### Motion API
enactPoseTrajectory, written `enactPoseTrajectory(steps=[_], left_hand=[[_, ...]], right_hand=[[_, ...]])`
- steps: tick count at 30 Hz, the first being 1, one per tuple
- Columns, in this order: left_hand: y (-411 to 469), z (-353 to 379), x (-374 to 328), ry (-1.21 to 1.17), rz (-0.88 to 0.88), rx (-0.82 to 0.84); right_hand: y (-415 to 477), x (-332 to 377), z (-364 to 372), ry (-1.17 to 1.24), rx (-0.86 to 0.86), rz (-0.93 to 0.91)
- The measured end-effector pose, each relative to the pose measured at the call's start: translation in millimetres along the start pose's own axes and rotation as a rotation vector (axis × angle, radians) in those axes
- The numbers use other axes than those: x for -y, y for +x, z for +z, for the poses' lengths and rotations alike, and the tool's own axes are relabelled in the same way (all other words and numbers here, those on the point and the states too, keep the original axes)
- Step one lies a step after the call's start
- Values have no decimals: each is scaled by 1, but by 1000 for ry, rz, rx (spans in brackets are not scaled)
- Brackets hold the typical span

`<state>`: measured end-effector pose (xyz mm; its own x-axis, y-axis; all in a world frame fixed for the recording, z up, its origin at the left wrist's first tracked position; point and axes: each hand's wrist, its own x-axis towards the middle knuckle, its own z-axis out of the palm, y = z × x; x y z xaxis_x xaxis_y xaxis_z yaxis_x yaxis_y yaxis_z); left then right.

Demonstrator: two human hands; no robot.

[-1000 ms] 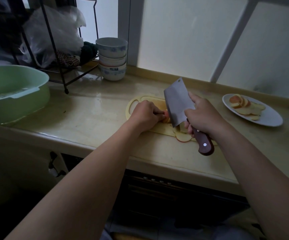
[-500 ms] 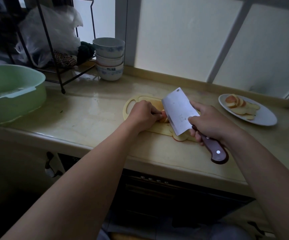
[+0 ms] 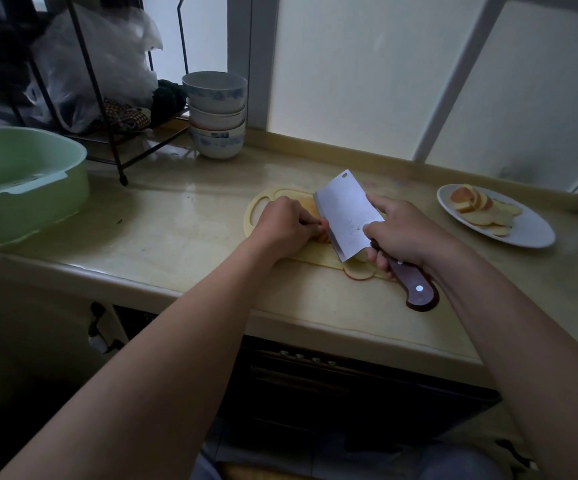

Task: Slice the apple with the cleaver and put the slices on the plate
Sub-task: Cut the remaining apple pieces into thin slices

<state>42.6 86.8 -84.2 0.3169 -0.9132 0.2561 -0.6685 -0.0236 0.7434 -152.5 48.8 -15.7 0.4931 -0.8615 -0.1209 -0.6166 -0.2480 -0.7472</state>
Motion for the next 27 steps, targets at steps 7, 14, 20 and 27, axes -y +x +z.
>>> enactPoseTrajectory(steps=[7,14,20,27], left_hand=[[1,2,2,-27,-13,-8],[3,3,5,-10,-34,-27],[3,4,6,-3,-17,-32],[3,4,5,-25,-29,-29]], right_hand=[[1,4,4,-22,9,-12],[13,14,25,-11,32,18],[15,11,23,-16,35,28],[10,11,19,-28,65,27]])
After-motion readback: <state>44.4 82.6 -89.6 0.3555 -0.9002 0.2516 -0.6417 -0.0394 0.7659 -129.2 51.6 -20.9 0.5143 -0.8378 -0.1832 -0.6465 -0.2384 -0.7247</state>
